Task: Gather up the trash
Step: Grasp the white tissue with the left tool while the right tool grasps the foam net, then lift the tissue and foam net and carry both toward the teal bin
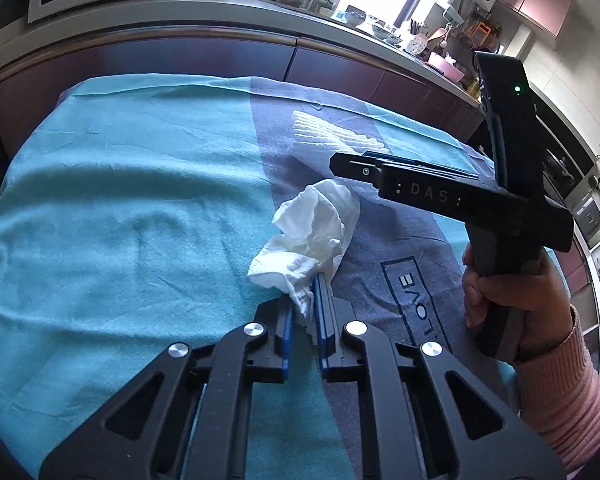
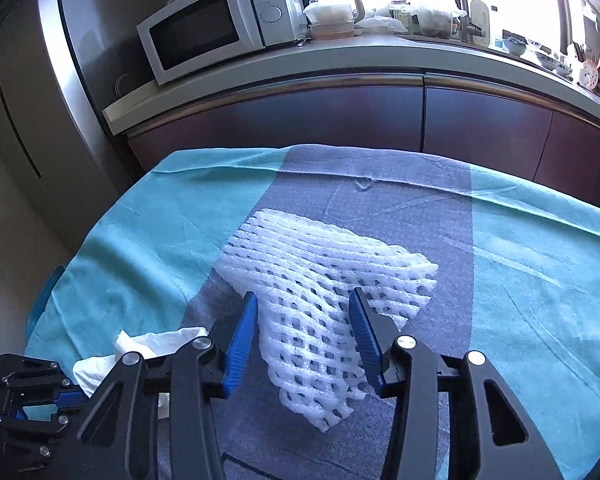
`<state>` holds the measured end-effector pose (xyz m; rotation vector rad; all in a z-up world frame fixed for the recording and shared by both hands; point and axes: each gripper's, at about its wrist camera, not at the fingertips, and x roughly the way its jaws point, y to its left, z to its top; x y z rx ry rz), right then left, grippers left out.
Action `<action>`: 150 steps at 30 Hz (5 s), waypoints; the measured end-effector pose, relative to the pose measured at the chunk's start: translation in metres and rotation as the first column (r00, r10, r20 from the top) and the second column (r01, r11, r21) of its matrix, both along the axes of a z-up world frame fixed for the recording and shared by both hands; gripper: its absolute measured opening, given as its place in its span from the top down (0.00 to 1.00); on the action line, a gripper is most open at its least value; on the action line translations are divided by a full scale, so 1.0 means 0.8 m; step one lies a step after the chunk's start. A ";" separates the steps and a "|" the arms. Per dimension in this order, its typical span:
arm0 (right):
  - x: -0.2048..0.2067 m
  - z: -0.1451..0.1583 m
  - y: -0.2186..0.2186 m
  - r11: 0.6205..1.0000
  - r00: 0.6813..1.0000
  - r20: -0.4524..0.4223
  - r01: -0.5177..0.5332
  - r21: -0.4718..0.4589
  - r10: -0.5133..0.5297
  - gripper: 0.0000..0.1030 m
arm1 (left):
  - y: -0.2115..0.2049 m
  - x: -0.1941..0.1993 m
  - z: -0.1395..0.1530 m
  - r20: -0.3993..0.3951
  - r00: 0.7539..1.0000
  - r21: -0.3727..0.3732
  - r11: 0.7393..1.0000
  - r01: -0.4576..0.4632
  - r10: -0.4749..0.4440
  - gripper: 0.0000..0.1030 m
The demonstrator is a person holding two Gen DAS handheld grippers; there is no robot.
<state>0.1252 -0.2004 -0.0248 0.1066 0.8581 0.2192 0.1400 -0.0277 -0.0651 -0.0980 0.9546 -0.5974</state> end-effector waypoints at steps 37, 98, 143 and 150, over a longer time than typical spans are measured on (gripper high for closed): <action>-0.122 0.060 0.057 0.940 0.973 0.158 -0.205 0.273 0.166 0.89 | 0.124 -0.105 0.070 0.153 0.980 -0.033 0.992 -0.121 0.125 0.94; -0.147 0.051 0.147 0.888 0.935 0.155 -0.353 0.296 0.320 0.89 | 0.229 -0.168 0.084 0.178 0.942 -0.038 0.958 -0.283 0.285 0.94; -0.129 0.054 0.210 0.819 0.872 0.149 -0.489 0.301 0.466 0.89 | 0.305 -0.189 0.100 0.197 0.887 -0.051 0.908 -0.415 0.417 0.94; -0.124 0.051 0.225 0.808 0.862 0.142 -0.506 0.302 0.487 0.89 | 0.316 -0.193 0.100 0.197 0.877 -0.056 0.898 -0.437 0.439 0.94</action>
